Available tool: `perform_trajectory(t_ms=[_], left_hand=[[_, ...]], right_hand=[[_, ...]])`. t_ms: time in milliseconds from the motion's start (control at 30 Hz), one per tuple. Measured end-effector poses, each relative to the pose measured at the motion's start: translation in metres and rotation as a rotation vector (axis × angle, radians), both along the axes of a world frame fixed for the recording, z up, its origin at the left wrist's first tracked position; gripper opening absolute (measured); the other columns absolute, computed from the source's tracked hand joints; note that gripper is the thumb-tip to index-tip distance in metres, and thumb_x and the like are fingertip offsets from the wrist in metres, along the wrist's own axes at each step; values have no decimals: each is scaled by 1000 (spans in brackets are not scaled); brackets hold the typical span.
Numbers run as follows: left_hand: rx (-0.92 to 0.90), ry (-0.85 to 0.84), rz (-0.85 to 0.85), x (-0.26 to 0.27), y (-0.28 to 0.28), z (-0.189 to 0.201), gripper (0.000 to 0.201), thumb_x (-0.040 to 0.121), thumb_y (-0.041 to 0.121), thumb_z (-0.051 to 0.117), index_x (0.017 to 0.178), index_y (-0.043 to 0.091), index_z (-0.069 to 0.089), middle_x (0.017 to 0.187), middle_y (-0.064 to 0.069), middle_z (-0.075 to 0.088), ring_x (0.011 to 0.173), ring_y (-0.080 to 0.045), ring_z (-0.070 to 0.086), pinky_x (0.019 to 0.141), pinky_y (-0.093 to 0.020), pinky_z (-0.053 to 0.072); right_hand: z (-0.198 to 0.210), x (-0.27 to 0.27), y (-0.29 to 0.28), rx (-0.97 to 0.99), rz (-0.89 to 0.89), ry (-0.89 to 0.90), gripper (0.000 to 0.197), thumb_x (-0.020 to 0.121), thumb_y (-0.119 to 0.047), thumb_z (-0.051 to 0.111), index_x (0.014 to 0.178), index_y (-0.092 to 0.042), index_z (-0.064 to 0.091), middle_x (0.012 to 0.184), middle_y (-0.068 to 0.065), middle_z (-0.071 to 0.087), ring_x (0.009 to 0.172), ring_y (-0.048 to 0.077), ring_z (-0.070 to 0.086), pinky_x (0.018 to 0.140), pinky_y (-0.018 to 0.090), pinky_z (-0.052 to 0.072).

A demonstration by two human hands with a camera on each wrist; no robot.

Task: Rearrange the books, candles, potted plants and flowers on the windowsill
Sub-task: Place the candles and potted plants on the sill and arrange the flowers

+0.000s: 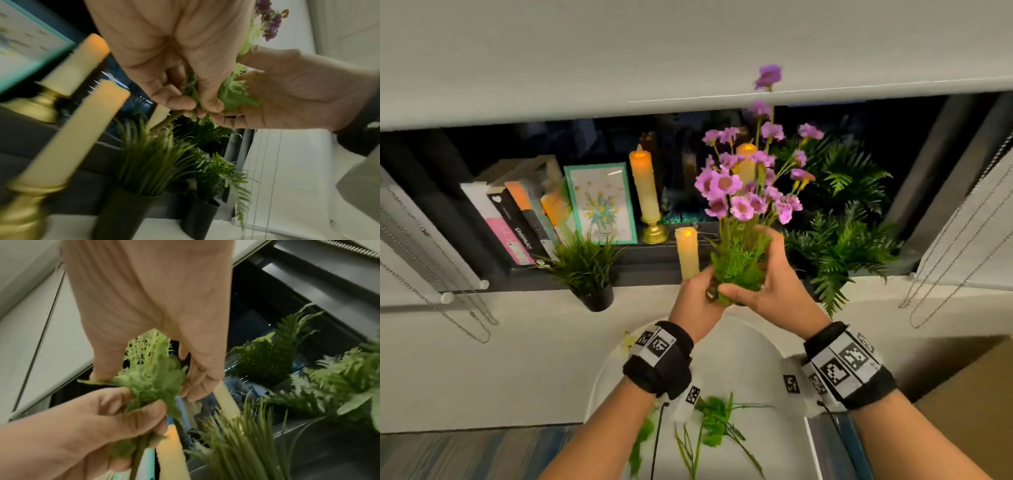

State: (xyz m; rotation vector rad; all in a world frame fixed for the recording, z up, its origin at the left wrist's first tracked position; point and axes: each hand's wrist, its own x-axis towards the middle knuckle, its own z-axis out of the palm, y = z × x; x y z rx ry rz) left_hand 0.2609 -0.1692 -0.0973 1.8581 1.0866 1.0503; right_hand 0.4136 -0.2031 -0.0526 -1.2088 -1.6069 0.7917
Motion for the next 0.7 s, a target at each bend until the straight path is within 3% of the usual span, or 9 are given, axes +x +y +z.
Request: perform_trajectory(t_ms=[100, 167, 233, 300, 333, 433, 467, 567, 700], left_hand=[[98, 57, -46, 48, 8, 13, 38, 80, 5, 65, 114, 21, 62, 100, 3, 71, 93, -11, 65, 82, -25, 52], [113, 47, -63, 79, 12, 19, 32, 78, 8, 71, 107, 18, 63, 84, 8, 67, 76, -2, 61, 71, -21, 48], [89, 67, -82, 107, 16, 22, 36, 76, 17, 76, 109, 20, 61, 76, 12, 60, 64, 2, 53, 61, -15, 43], [41, 91, -102, 129, 22, 18, 47, 74, 29, 78, 116, 24, 57, 86, 9, 61, 66, -2, 57, 63, -19, 49], [26, 116, -102, 138, 24, 14, 53, 74, 33, 78, 121, 26, 54, 91, 7, 61, 69, -7, 59, 67, -25, 52], [45, 286, -92, 162, 31, -2, 63, 78, 38, 73, 132, 31, 41, 97, 4, 51, 76, -14, 56, 73, -37, 54], [78, 376, -85, 170, 34, -6, 65, 79, 39, 71, 135, 31, 38, 102, 2, 47, 84, -16, 54, 77, -39, 53], [262, 666, -5, 187, 42, -13, 67, 78, 48, 68, 135, 28, 40, 118, -6, 38, 107, -23, 41, 88, -37, 44], [293, 763, -7, 198, 49, -29, 54, 75, 51, 67, 124, 33, 55, 143, -5, 28, 124, -27, 30, 100, -41, 29]], right_hand=[[10, 32, 3, 54, -163, -141, 62, 67, -48, 78, 118, -22, 55, 109, -9, 65, 102, 4, 61, 91, 31, 51], [20, 58, 6, 89, -262, -137, 29, 73, -41, 76, 94, -23, 65, 85, -18, 69, 82, -3, 64, 75, 28, 54], [28, 90, 10, 114, -353, -131, 16, 76, -34, 76, 85, -23, 68, 79, -17, 70, 78, -2, 65, 73, 30, 56], [37, 121, 12, 143, -458, -102, 28, 74, -40, 76, 92, -19, 70, 90, -6, 73, 87, 10, 68, 82, 39, 56], [42, 135, 13, 158, -491, -86, 32, 73, -42, 76, 94, -18, 70, 93, -3, 73, 90, 11, 68, 84, 37, 56], [51, 170, 19, 137, -505, -131, 34, 74, -32, 78, 99, -10, 70, 98, 1, 72, 91, 8, 65, 81, 10, 49], [50, 179, 23, 102, -500, -175, 33, 75, -29, 78, 100, -8, 71, 100, 2, 71, 91, 9, 64, 80, 8, 47], [39, 197, 40, -5, -527, -246, 41, 72, -33, 79, 102, -7, 69, 101, 9, 72, 95, 22, 67, 88, 31, 52], [23, 202, 51, -35, -517, -332, 40, 76, -23, 77, 108, -1, 67, 109, 13, 69, 105, 25, 63, 87, 22, 42]])
